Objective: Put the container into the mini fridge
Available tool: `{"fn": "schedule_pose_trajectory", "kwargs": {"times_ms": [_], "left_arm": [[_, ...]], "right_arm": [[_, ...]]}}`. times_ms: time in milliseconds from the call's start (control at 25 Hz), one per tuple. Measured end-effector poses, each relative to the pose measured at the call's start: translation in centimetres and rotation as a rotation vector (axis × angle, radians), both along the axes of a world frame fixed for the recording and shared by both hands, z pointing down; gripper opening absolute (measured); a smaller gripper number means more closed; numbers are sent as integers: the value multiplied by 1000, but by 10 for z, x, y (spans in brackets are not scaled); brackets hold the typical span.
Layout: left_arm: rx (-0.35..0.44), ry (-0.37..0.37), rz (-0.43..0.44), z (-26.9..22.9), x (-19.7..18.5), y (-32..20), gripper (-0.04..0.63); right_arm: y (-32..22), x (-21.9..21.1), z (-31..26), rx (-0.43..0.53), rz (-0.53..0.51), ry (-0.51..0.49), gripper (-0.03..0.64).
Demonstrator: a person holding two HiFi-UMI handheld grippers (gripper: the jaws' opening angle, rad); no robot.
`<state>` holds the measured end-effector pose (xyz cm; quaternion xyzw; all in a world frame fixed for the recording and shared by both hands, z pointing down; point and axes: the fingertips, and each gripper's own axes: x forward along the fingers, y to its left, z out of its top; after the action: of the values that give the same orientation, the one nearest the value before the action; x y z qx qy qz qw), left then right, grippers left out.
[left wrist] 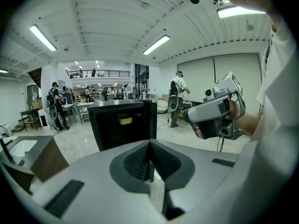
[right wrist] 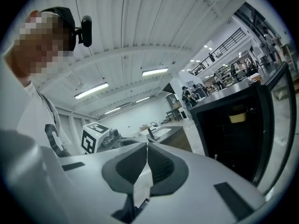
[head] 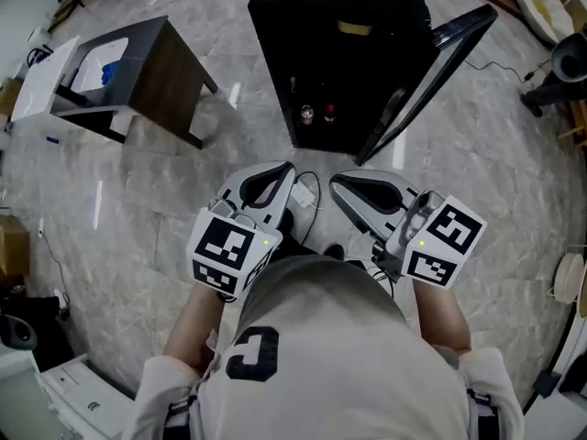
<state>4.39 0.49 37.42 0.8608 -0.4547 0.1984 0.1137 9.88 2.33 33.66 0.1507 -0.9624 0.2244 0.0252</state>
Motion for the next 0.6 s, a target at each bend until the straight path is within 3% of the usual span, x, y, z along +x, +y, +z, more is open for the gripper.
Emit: {"fn": "schedule_pose_trajectory", "kwargs": {"times_ms": [320, 600], "left_arm": [[5, 10, -116, 2, -64, 18, 57], [-9, 26, -215, 9, -170, 11, 57]], "right_arm": [[13, -62, 1, -15, -114, 14, 32], [-1, -147, 2, 13, -144, 61, 32]]}}
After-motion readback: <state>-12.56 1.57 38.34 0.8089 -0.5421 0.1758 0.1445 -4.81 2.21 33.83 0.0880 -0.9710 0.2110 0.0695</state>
